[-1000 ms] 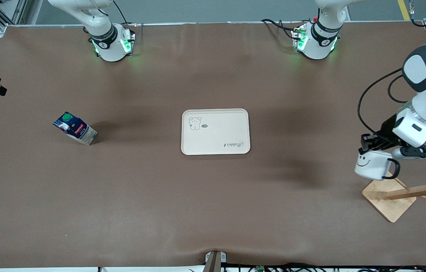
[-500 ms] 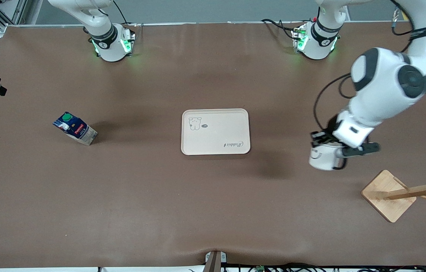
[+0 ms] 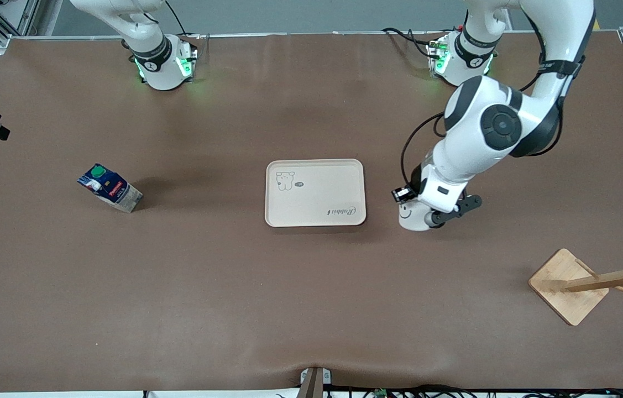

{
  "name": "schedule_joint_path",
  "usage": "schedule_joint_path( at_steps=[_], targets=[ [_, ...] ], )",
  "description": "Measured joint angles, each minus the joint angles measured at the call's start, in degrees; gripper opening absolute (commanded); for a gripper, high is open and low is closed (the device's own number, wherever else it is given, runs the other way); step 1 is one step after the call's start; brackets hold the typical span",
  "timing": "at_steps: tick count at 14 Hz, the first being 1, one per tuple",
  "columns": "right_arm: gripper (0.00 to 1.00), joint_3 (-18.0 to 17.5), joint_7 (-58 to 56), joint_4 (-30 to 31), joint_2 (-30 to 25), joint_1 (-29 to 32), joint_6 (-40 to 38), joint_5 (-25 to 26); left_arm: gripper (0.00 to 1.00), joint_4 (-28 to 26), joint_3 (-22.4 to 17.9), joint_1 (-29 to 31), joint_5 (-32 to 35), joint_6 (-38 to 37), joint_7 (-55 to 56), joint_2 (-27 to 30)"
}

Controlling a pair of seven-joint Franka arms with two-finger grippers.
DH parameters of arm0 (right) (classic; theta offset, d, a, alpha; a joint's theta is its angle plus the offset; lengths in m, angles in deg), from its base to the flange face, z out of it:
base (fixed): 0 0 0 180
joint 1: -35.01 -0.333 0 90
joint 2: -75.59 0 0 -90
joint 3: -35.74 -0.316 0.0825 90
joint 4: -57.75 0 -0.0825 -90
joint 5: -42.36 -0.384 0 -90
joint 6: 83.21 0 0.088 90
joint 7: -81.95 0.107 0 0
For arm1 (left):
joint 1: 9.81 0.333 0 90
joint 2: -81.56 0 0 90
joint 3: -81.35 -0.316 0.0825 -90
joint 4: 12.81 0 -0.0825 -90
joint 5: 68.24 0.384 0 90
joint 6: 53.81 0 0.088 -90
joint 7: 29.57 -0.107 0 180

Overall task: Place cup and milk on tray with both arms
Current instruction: 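Carry the mug over the white tray and lower it down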

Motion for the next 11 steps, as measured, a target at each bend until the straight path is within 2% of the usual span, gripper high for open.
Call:
schedule_joint_path(
  at_steps=[3, 11],
  targets=[
    [1.00, 0.00, 0.00, 0.00, 0.00, 0.00, 0.00, 0.00, 0.00, 0.69, 0.11, -3.24, -0.50, 0.00, 5.95, -2.76],
    [1.00, 0.00, 0.00, 0.00, 0.00, 0.01, 0.00, 0.00, 0.00, 3.96, 0.72, -4.66, -17.63, -0.01, 9.75, -11.36]
  ],
)
